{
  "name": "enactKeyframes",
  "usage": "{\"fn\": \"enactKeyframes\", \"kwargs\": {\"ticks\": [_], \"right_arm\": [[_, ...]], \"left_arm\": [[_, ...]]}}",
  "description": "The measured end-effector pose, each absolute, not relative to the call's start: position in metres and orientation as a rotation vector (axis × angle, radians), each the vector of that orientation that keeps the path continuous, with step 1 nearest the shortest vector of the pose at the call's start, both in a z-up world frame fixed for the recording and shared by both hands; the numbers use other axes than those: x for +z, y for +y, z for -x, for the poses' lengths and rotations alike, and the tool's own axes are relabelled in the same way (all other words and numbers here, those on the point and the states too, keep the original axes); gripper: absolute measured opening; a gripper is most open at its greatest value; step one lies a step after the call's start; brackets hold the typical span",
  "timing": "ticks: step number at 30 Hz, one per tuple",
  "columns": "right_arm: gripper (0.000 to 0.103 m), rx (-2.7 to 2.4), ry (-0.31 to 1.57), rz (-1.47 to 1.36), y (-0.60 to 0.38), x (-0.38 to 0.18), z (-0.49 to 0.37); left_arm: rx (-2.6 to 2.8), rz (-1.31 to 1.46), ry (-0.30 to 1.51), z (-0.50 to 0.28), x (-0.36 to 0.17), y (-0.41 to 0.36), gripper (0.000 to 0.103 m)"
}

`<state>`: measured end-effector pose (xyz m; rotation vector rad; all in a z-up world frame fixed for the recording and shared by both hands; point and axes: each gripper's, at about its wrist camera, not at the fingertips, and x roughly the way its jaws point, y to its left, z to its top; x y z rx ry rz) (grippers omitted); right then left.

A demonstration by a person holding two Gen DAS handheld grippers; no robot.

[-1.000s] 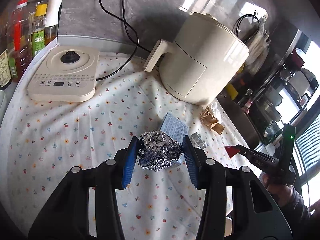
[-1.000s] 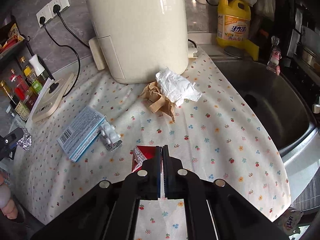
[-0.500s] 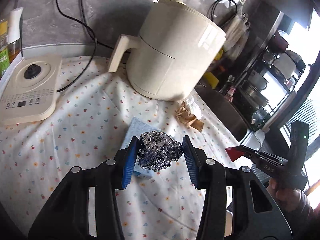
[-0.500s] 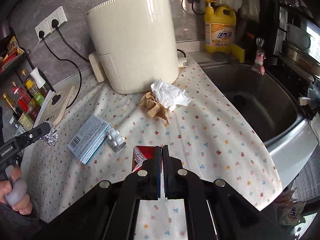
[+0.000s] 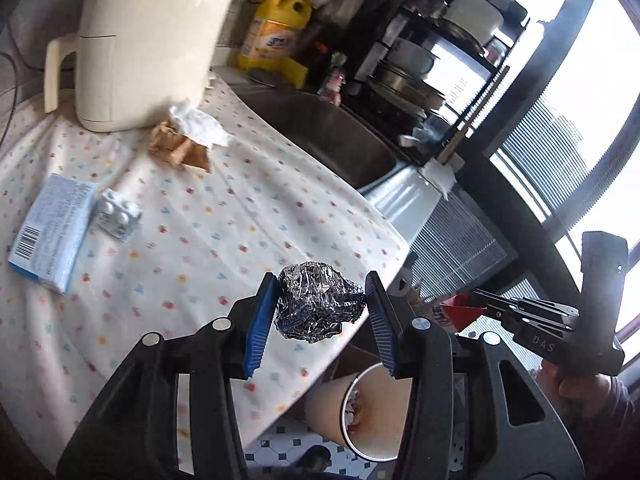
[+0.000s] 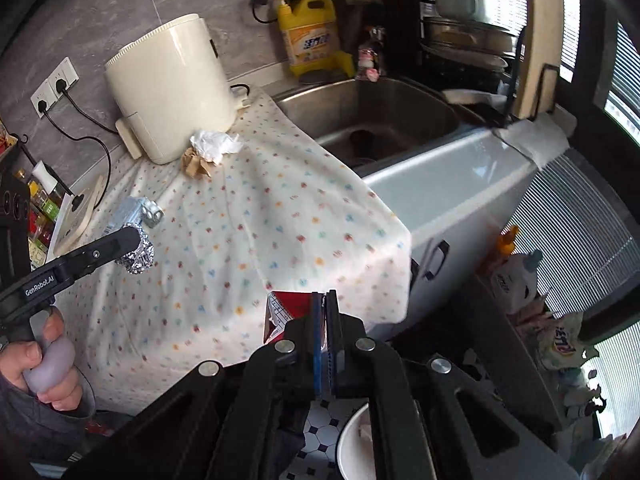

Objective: Collect trash
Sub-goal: 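Carry the foil ball and red packet over the trash bin and open both tools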

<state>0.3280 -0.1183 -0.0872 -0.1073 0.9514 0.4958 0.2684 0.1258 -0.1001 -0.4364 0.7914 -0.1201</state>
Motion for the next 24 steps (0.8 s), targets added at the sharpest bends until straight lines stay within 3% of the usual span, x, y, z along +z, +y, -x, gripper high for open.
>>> {"fn": "enactKeyframes", "kwargs": {"ticks": [20,21,22,24], "right_arm": [[0.007,0.565,1.049,0.051,-0.245,-0.143,-0.283],[0.011,0.578,1.059,0.044,-0.248,-0.147,-0.282],[0.034,0.592,1.068,0.019,-0.252,-0.15,-0.282],[0.057,0.595,1.046,-0.021,-0.263,-0.15,-0.28]], "left_arm": [[-0.156,0.406,0.913,-0.236,-0.139,-0.034,0.045],[-0.149,0.405,0.915,-0.234,-0.14,-0.038,0.045],[-0.142,0.402,0.917,-0.232,-0.14,-0.042,0.045],[-0.129,0.395,0.922,-0.229,-0.141,-0.05,0.045]]}}
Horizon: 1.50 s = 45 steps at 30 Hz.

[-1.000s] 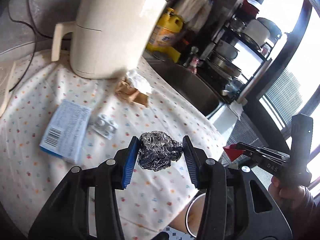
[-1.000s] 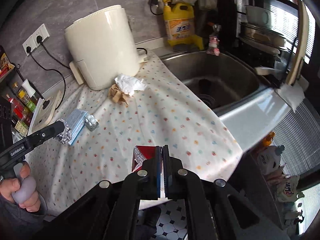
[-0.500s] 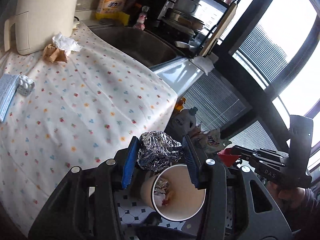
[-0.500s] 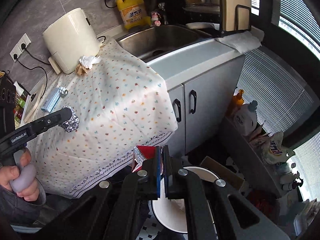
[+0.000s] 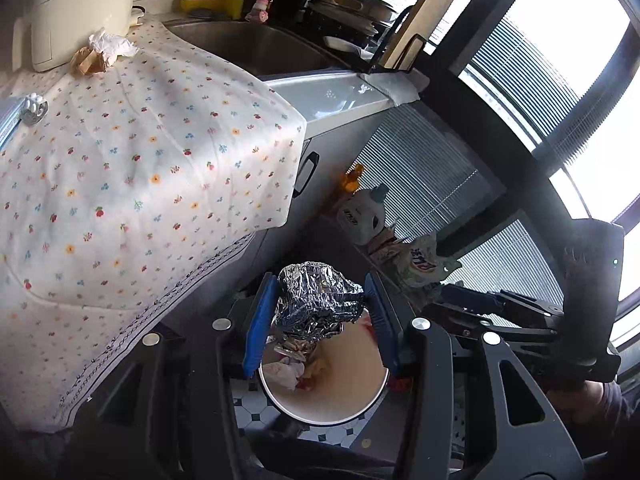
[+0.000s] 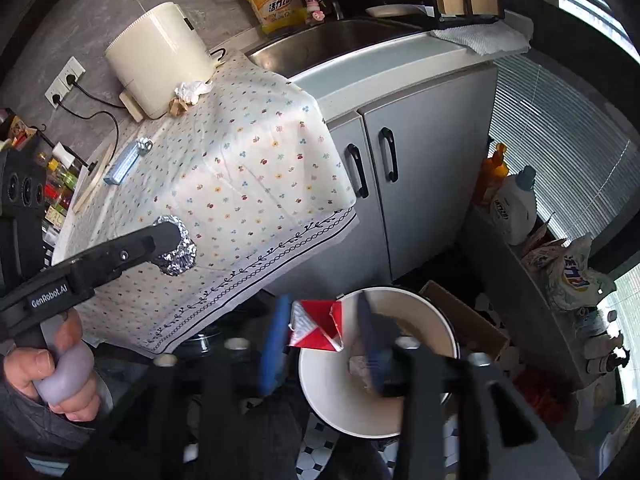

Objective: Collect trash
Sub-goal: 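Carry the foil ball and red packet over the trash bin and open both tools, then move both open tools back over the counter trash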

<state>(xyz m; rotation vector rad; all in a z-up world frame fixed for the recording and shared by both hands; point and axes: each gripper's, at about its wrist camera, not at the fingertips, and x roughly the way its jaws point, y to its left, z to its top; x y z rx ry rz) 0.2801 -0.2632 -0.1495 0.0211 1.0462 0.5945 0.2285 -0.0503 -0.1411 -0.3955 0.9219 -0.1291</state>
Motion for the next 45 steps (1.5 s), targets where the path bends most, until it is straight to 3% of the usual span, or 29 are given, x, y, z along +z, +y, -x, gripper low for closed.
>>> {"fn": "enactKeyframes", "kwargs": {"ticks": [5,16,21,27,34,45], "right_arm": [[0.058,0.572,1.035,-0.033,-0.295,-0.149,-0.279],[0.074,0.376,0.955,-0.174,-0.39,-0.14,-0.268],[0.075,0.325,0.965,-0.204,-0.41,-0.146,-0.259],[0.078,0.316,0.967,-0.2,-0.406,-0.145,-0.257],[0.095,0.348,0.912,-0.176,-0.371,-0.126,-0.267],[0.095,0.499,0.816,-0.105,-0.258,-0.081,-0.296]], "left_arm": [[-0.115,0.392,0.941,-0.225,-0.145,-0.07,0.046],[-0.215,0.281,1.024,-0.236,-0.151,-0.126,0.048],[-0.215,0.257,1.013,-0.239,-0.149,-0.13,0.08],[-0.171,0.261,0.98,-0.24,-0.142,-0.115,0.088],[-0.112,0.292,0.908,-0.234,-0.12,-0.075,0.096],[0.052,0.336,0.773,-0.217,-0.075,0.026,0.097]]}}
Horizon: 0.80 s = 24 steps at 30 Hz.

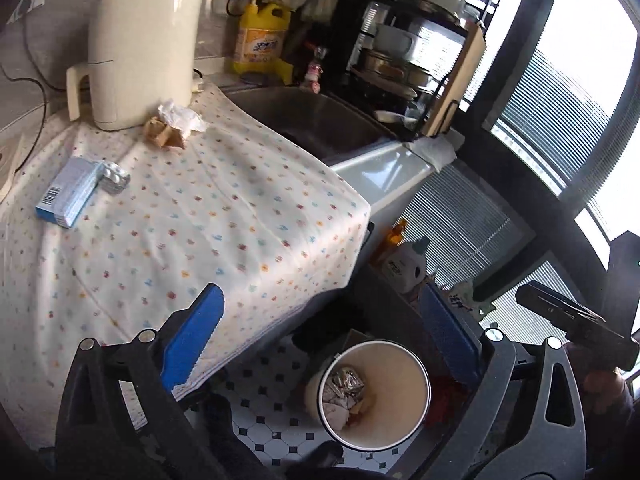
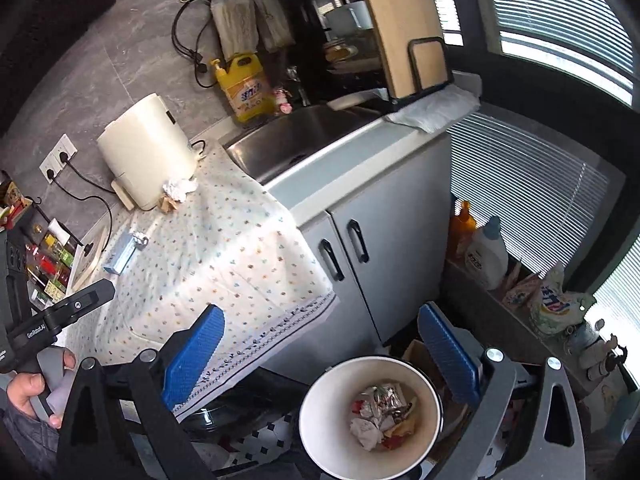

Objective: Collect trash
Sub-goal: 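Move both open tools back over the counter trash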

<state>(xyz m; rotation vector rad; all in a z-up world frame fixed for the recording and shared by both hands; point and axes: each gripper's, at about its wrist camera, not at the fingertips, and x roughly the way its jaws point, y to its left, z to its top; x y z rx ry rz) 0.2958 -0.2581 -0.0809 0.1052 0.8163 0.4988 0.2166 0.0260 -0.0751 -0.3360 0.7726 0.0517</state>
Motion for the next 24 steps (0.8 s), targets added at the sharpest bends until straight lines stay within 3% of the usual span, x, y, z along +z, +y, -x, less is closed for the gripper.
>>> {"fn": "enactKeyframes", "kwargs": {"ticks": [24], "right_arm": [[0.095,0.611,0.718,0.027,-0.041,-0.058,-0.338]], "left_arm": [[0.101,0.42,0.687,-0.254,-0.073,0.225,0.097]]}}
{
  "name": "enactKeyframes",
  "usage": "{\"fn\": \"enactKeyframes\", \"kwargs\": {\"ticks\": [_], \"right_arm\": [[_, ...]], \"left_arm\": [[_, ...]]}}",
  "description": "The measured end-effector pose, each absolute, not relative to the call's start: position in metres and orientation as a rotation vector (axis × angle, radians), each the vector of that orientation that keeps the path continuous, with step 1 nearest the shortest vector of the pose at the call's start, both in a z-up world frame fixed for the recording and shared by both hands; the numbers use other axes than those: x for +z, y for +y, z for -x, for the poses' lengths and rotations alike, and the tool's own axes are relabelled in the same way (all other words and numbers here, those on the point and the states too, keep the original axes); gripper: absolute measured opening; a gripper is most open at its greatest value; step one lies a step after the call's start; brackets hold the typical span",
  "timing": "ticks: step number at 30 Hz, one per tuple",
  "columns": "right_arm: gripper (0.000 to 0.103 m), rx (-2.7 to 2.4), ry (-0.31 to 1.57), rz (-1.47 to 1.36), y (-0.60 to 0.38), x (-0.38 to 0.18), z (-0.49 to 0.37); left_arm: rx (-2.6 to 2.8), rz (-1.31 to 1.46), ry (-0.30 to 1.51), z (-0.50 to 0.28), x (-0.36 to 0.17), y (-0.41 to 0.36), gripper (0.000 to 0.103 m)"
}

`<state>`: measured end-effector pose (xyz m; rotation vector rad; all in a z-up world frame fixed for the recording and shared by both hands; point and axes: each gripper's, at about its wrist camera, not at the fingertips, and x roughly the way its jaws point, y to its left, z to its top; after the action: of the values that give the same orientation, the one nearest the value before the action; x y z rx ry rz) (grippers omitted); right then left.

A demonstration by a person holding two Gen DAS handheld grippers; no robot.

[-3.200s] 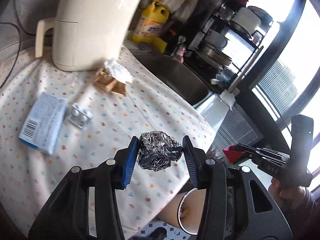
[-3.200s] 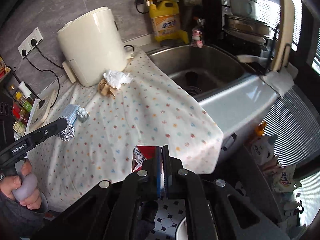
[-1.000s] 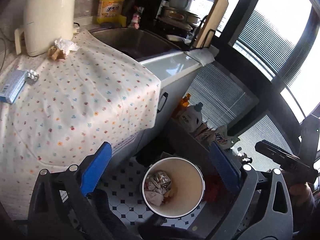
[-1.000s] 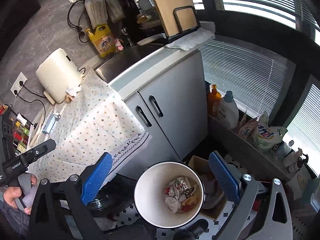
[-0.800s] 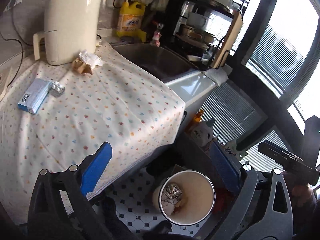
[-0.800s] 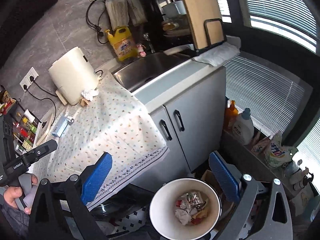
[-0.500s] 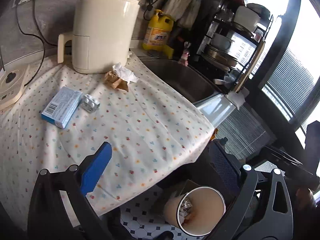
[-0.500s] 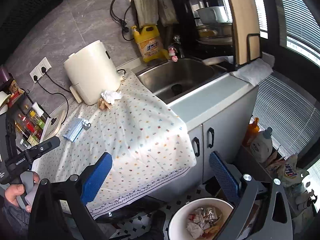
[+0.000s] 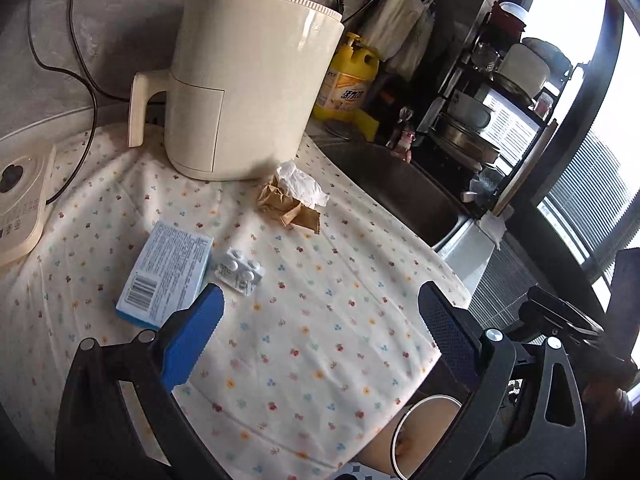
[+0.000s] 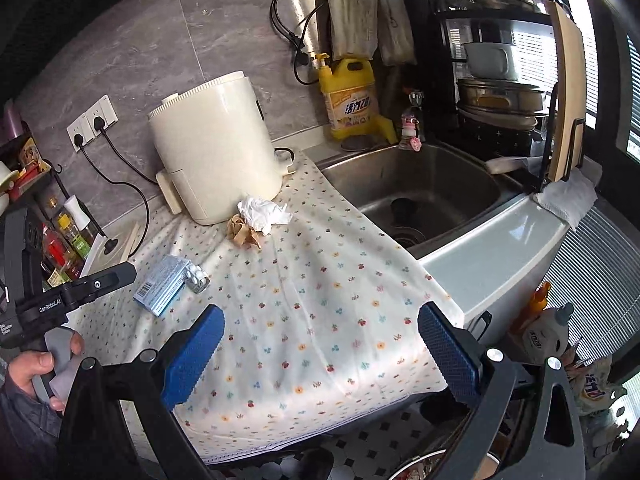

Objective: Collect trash
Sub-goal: 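Move both open tools back over the counter trash, then grasp the brown paper wrapper with the left tool while the right tool grasps the white tissue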

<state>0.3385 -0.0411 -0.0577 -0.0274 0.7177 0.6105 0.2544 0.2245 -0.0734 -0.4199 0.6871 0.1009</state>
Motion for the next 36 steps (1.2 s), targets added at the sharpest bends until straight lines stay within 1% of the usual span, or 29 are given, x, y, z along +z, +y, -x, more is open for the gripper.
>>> {"fn": "enactKeyframes", "kwargs": {"ticks": [4,8,11,13,15,20,22,25,26,27,29,30,33,36], "right_arm": [[0.095,0.578,0.731,0.012,-0.021,-0.063,-0.353],[0.095,0.553,0.744,-0.036,-0.005,-0.067,-0.366],[0.09,0.521,0.766,-0.063,0.003,-0.071,-0.376],[0.089,0.514,0.783,-0.079,0.006,-0.075,-0.383],[0.088,0.502,0.794,-0.07,0.011,-0.078,-0.388],[0.084,0.468,0.812,-0.072,0.016,-0.082,-0.4],[0.084,0.46,0.815,-0.078,0.019,-0.083,-0.406],[0.084,0.458,0.821,-0.076,0.028,-0.083,-0.414],[0.084,0.462,0.825,-0.075,0.033,-0.084,-0.418],[0.084,0.468,0.828,-0.073,0.038,-0.084,-0.421],[0.084,0.481,0.837,-0.064,0.05,-0.086,-0.428],[0.083,0.491,0.843,-0.058,0.057,-0.087,-0.431],[0.078,0.532,0.859,-0.029,0.079,-0.089,-0.441],[0.076,0.576,0.867,0.003,0.102,-0.09,-0.45]], "left_arm": [[0.066,0.412,0.692,-0.28,-0.076,0.249,0.096],[0.018,0.4,0.717,-0.312,-0.081,0.266,0.091],[-0.009,0.385,0.737,-0.338,-0.088,0.277,0.087],[-0.022,0.388,0.758,-0.355,-0.095,0.282,0.08],[-0.031,0.393,0.782,-0.372,-0.104,0.287,0.072],[-0.042,0.396,0.839,-0.41,-0.123,0.293,0.058],[-0.037,0.394,0.856,-0.421,-0.13,0.295,0.055],[-0.021,0.394,0.888,-0.434,-0.141,0.296,0.054],[-0.015,0.399,0.903,-0.437,-0.145,0.297,0.052],[-0.021,0.409,0.922,-0.441,-0.15,0.299,0.038],[-0.028,0.409,0.946,-0.443,-0.156,0.301,0.021],[-0.035,0.407,0.938,-0.441,-0.155,0.301,0.017],[-0.044,0.421,0.902,-0.428,-0.147,0.303,0.017],[-0.03,0.451,0.863,-0.414,-0.138,0.313,0.017]]}}
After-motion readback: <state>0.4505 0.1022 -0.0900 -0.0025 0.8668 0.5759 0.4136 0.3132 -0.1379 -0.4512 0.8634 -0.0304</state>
